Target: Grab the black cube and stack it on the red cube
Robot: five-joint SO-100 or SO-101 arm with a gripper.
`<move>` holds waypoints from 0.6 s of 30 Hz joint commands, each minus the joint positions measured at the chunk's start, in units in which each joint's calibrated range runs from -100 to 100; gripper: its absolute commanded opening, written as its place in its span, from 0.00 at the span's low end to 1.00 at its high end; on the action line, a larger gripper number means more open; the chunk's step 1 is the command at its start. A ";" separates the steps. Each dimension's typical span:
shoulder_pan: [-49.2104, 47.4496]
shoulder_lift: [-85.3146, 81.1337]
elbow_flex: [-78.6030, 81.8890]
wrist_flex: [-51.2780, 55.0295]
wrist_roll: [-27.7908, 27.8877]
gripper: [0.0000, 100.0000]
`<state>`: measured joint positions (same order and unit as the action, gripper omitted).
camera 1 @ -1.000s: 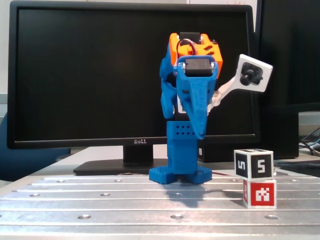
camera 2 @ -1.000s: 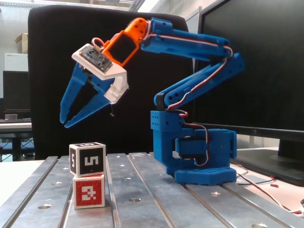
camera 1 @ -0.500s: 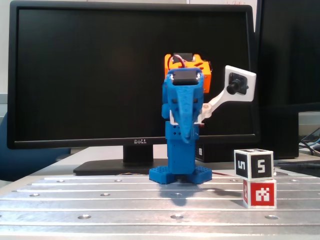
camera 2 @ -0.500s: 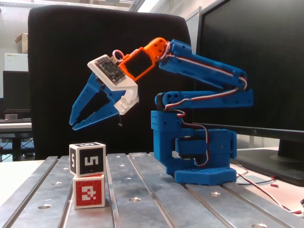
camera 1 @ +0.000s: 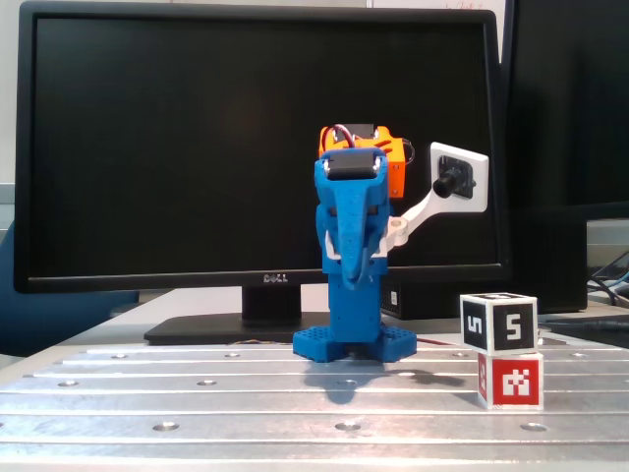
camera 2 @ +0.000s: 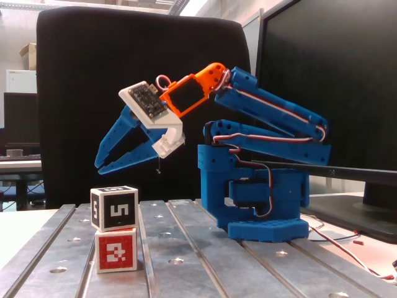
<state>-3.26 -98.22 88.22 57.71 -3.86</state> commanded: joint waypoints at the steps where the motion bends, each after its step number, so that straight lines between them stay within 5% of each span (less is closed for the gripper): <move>1: 0.93 -1.36 0.11 0.13 -0.14 0.01; 18: 1.08 -1.44 11.23 0.05 -0.14 0.01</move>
<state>-2.44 -99.24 99.28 57.71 -3.86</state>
